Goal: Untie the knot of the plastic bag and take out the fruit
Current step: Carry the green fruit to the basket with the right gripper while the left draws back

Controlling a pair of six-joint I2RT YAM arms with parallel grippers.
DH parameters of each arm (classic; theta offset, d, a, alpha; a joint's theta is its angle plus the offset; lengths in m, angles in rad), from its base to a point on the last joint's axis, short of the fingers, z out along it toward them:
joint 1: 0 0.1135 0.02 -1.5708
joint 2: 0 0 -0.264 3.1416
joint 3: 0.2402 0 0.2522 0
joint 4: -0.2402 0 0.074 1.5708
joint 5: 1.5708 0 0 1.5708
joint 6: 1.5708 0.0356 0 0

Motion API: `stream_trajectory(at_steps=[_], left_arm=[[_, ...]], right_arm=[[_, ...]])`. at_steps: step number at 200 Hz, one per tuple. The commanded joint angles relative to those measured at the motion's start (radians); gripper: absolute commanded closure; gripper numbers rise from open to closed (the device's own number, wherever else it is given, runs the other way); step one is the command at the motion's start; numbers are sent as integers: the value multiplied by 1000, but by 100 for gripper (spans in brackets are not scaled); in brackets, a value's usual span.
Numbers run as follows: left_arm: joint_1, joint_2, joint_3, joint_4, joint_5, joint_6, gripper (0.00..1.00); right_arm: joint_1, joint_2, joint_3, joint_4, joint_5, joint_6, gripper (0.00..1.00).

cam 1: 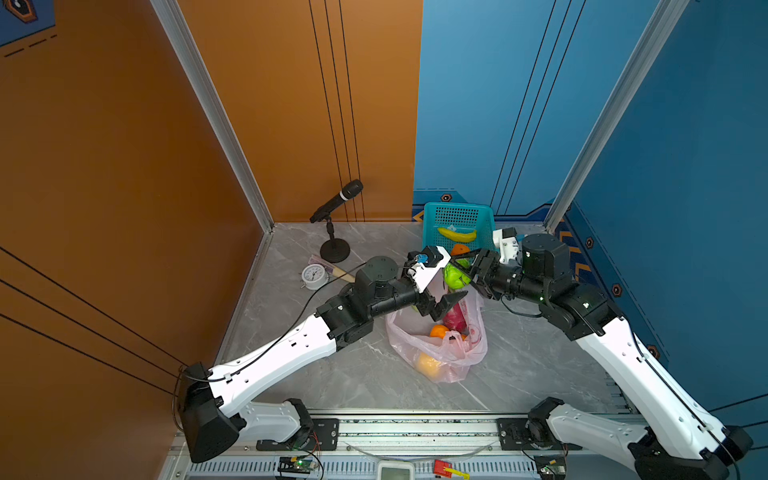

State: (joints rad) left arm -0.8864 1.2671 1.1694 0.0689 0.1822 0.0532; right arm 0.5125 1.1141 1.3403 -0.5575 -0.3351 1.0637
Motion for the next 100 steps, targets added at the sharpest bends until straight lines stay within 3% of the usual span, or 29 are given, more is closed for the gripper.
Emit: stream_trajectory(at_steps=[1, 100], left_arm=[[38, -37, 26, -57, -25, 6, 2], [155, 144, 216, -285, 105, -21, 2]], right_arm=[[-37, 63, 71, -25, 70, -97, 64], [-218, 592, 514, -267, 255, -435, 63]])
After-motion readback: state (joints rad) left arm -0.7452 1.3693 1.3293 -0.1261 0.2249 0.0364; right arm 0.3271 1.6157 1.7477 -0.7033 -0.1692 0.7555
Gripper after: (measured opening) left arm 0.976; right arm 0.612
